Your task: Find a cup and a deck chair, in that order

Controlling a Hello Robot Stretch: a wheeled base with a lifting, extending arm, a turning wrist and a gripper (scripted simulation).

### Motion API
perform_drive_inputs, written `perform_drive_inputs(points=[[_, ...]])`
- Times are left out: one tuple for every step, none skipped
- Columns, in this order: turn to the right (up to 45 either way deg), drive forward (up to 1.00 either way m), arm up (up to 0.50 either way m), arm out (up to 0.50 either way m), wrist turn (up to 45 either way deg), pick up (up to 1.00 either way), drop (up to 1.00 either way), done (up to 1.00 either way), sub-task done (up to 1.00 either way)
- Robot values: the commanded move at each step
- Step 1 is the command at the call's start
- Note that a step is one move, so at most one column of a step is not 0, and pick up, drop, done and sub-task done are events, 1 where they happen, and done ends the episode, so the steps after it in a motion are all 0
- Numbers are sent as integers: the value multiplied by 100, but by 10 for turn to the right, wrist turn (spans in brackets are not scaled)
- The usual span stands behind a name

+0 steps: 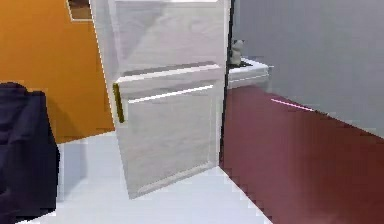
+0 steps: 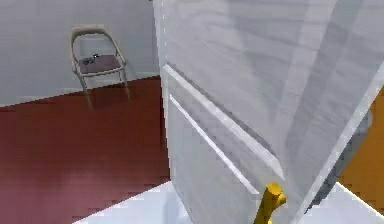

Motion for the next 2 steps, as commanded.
perform_drive_inputs(points=[[420, 0, 0, 0, 0, 0, 0, 0, 0], [0, 100, 0, 0, 0, 0, 0, 0, 0]])
